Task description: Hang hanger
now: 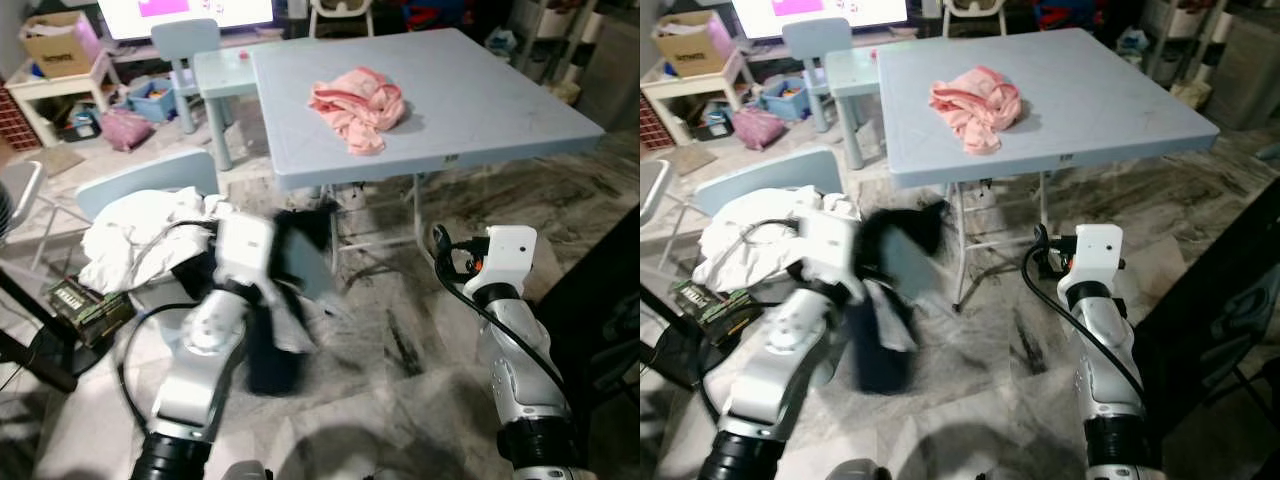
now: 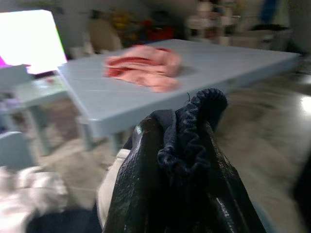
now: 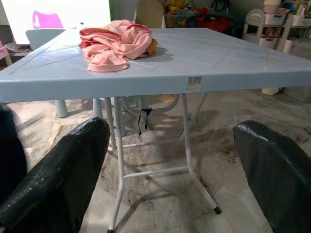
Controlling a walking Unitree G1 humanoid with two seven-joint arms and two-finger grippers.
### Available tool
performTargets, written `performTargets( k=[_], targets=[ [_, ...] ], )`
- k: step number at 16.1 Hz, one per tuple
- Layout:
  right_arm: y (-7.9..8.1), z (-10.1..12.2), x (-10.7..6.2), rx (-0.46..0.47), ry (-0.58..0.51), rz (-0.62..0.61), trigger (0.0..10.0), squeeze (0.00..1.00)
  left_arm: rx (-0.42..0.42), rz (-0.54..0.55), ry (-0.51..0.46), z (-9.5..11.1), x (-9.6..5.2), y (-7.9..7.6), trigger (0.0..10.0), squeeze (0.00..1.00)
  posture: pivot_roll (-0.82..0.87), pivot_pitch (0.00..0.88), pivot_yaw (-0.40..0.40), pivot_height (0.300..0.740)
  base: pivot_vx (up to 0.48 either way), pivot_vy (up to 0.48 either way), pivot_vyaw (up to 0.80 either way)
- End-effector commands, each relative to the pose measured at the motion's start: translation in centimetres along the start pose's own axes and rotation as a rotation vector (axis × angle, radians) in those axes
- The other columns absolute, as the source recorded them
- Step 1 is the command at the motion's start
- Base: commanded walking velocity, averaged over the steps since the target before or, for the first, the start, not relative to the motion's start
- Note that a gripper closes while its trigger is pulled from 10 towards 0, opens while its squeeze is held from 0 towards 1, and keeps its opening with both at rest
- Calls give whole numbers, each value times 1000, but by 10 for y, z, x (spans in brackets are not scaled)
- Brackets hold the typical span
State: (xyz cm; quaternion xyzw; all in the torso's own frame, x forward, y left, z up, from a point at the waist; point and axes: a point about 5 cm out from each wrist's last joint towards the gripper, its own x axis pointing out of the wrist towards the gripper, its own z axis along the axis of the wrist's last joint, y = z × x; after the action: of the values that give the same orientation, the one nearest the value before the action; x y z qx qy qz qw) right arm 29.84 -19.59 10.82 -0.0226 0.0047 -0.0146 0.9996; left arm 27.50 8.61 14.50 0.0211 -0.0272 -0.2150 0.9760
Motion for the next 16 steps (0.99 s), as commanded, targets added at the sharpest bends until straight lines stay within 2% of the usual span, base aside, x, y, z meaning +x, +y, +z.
performTargets(
  k=[1, 2, 3, 4, 5, 8, 9, 12, 16],
  targets=[
    [6, 6, 4, -1, -22, 20, 10000, 0, 2, -90, -56, 18, 3, -10, 10000, 0, -16, 13, 35, 740, 0, 0, 0],
    [6, 6, 5, -2, -23, 17, 10000, 0, -17, -153, -53, 20, 3, -18, 10000, 0, -16, 13, 35, 740, 0, 0, 0],
    [5, 6, 5, -3, -23, 15, 10000, 0, -25, -156, -42, 18, 2, -19, 10000, 0, -15, 9, 38, 740, 0, 0, 0],
    [5, 6, 5, -3, -23, 14, 10000, 0, -14, -135, -22, 12, 0, -15, 10000, 0, -15, 9, 38, 740, 0, 0, 0],
    [5, 6, 5, -4, -24, 12, 10000, 0, 15, -123, 38, -2, -6, -7, 10000, 0, -15, 9, 38, 740, 0, 0, 0],
    [5, 3, 4, -2, -14, 10, 10000, 0, 35, -83, 119, -16, -16, 11, 10000, 0, -8, 6, 34, 740, 0, 0, 0],
    [7, 3, 6, 0, -7, 14, 10000, 0, 38, -67, 121, -15, -15, 16, 10000, 0, -4, 3, 32, 740, 0, 0, -587],
    [9, 4, 8, 3, -8, 17, 10000, 0, 33, -59, 104, -12, -12, 20, 10000, 0, -4, 3, 31, 740, 0, 308, -800],
    [4, 3, 6, -6, -6, 6, 10000, 0, 26, -84, 107, -14, -14, 14, 10000, 0, -16, 10, 32, 740, 0, 298, -800]
  ],
)
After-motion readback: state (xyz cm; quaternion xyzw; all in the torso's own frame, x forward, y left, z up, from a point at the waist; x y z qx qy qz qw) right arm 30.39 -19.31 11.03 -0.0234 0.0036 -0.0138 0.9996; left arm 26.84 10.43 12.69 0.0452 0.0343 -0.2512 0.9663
